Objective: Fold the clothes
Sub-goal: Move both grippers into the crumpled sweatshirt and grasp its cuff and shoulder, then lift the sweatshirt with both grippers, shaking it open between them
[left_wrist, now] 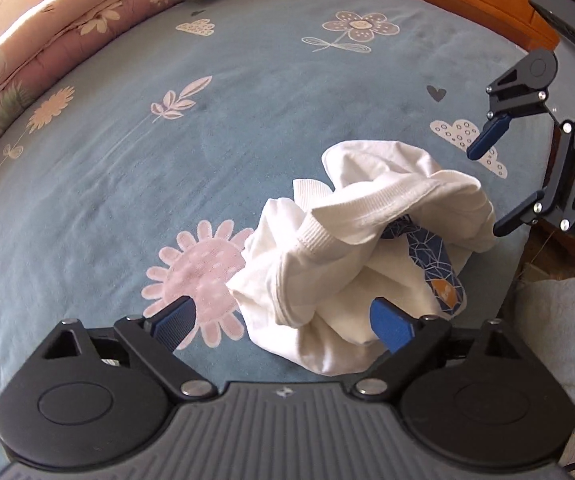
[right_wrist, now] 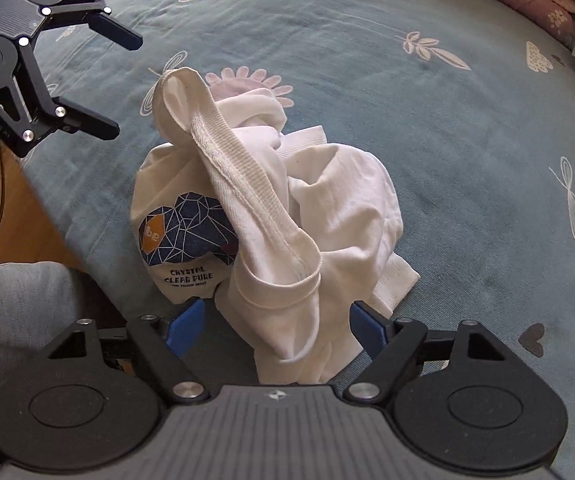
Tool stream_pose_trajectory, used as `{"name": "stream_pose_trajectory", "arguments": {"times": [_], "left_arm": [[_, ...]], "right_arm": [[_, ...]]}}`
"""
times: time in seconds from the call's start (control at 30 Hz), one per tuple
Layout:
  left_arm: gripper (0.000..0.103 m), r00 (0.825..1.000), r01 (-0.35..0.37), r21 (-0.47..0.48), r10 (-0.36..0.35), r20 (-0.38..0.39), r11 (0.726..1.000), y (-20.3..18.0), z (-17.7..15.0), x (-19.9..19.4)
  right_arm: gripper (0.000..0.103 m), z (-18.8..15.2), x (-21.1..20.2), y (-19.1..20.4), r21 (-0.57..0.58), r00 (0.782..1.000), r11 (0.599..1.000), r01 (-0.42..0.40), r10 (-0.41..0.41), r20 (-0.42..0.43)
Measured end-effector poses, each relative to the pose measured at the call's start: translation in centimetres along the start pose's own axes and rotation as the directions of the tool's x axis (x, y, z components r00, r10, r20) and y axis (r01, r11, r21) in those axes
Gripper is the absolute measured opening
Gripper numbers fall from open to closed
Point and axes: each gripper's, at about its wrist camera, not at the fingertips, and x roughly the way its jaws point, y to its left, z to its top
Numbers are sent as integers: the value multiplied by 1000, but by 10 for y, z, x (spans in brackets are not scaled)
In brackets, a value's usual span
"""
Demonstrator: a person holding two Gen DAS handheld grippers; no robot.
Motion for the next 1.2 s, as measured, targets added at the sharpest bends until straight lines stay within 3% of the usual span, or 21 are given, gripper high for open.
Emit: {"name": "stream_pose_trajectory", "arguments": {"times": [0.13,0.2,0.27,0.43,0.57,0.63,0.7,0.77,0.83,0.9,0.93,0.97,1.0,1.07,1.2], "left_arm": [[89,997,73,108,-75,15,991,-7,-1,17],[78,993,108,185,-114,25,977,-11,0,23],[56,989,132,275,-146,31,952,-15,2,25],[31,981,169,414,-192,13,894,-10,5,22],[30,981,182,397,-195,-7,900,0,8,19],[30,981,187,381,-194,-20,905,4,8,22],[30,979,196,381,-201,-27,903,2,8,24],[29,977,207,385,-211,-33,899,0,7,26],[27,974,223,392,-224,-42,893,-3,6,28],[27,974,223,377,-225,-39,899,-2,6,29],[26,974,222,368,-225,-37,903,-2,7,29],[20,974,222,360,-225,-34,906,-1,8,29],[17,974,221,351,-224,-32,910,-1,8,29],[13,977,208,327,-212,-23,922,3,11,26],[12,983,177,259,-184,3,950,15,20,19]], "right_arm": [[83,-4,17,-4,-11,999,999,-37,37,-13],[83,-6,25,-5,-24,999,999,-46,46,-27],[83,-7,28,-4,-39,998,998,-46,45,-35],[83,-8,21,-5,-63,997,995,-73,71,-23],[81,-8,15,-14,-71,994,991,-110,110,0],[63,-7,21,-18,-63,992,990,-129,129,-12],[38,-9,30,-23,-54,989,988,-145,143,-38],[30,-12,35,-25,-48,988,987,-151,148,-48],[30,-14,37,-25,-46,989,988,-147,145,-43],[46,-16,39,-25,-38,990,990,-137,136,-43],[46,-16,39,-25,-33,990,991,-133,131,-43],[42,-17,40,-25,-29,991,991,-128,126,-43],[26,-17,37,-25,-19,987,988,-155,154,-38],[11,-13,31,-24,-23,989,989,-143,142,-39],[10,-1,5,-36,28,995,995,-100,100,8]]}}
